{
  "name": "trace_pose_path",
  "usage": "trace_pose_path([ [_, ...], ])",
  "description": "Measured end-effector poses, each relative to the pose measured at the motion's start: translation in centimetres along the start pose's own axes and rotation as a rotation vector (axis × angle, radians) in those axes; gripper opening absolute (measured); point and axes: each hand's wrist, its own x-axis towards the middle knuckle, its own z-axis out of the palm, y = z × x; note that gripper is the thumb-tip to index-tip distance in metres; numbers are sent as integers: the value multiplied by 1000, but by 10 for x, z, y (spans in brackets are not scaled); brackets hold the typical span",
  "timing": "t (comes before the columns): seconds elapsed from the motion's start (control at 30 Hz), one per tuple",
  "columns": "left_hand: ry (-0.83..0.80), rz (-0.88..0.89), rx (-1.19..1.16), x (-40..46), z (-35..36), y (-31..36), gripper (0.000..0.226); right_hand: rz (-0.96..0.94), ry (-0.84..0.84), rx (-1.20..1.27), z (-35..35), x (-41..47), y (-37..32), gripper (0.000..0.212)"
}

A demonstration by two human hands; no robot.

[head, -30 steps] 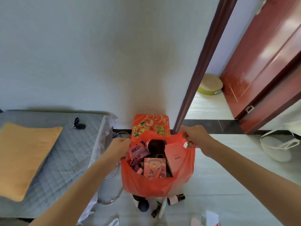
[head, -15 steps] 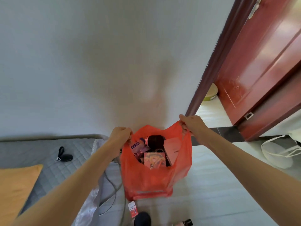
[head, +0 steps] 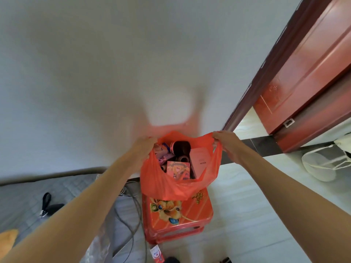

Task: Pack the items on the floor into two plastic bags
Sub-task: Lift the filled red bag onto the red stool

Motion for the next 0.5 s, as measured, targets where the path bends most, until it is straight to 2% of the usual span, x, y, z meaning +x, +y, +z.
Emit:
trace_pose_path([
  [0.13,56,-47,42,14,2,-10,18,-5,-67,-81,10,11,0,15],
  [0.3,72,67,123,12,7,-24,11,-4,-38,-183,17,12,12,17],
  [0.5,74,46,240,7,7,-28,13,-18,-64,-243,19,3,14,14],
])
